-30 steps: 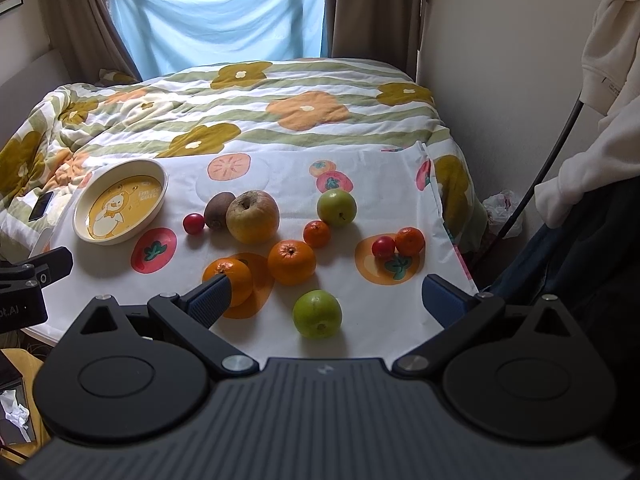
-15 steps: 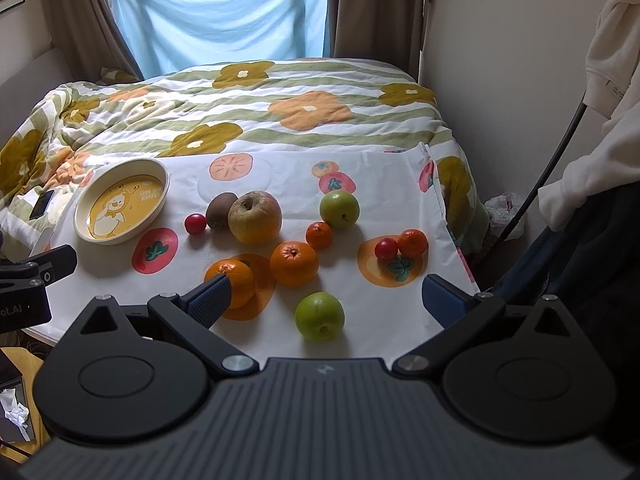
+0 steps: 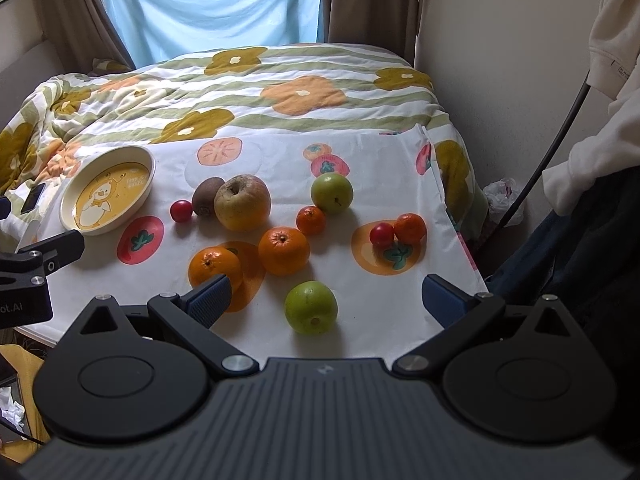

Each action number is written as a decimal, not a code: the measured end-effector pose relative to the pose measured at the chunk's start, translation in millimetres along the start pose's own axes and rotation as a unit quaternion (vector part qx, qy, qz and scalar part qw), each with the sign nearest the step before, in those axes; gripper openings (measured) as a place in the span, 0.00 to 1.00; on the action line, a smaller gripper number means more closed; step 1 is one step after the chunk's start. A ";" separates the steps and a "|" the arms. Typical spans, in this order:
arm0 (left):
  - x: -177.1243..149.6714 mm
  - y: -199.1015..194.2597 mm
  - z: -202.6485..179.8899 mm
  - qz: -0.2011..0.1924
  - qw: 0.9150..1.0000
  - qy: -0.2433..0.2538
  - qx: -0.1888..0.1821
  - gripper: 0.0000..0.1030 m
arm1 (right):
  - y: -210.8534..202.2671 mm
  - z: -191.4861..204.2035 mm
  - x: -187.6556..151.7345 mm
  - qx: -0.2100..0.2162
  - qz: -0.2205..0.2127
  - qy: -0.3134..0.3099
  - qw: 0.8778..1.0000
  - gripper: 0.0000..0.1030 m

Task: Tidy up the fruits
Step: 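Move the left tool to the large orange while the right tool approaches the green apple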

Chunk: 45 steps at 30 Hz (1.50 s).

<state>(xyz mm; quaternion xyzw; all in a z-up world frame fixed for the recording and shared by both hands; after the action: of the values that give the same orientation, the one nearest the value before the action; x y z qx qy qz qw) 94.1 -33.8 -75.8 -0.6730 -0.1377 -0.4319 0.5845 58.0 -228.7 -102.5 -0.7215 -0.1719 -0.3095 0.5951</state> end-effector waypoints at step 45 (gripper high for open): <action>-65.2 158.1 -55.6 0.037 0.983 0.123 -0.128 0.64 | 118.8 16.3 -64.2 0.016 0.017 0.086 0.996 0.84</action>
<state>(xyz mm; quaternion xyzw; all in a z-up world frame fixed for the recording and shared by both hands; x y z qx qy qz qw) 141.5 -107.5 -233.0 -0.6886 0.0162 -0.5036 0.5215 87.1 -232.9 -235.3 -0.6849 -0.1126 -0.3576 0.6247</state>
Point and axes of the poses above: each gripper's, at about its wrist camera, not at the fingertips, and y roughly the way its jaws point, z to its left, x to its top, the point moved 9 cm from there along y, roughly the way its jaws point, and after that the axes turned 8 degrees about -x, right-handed, at the moved point
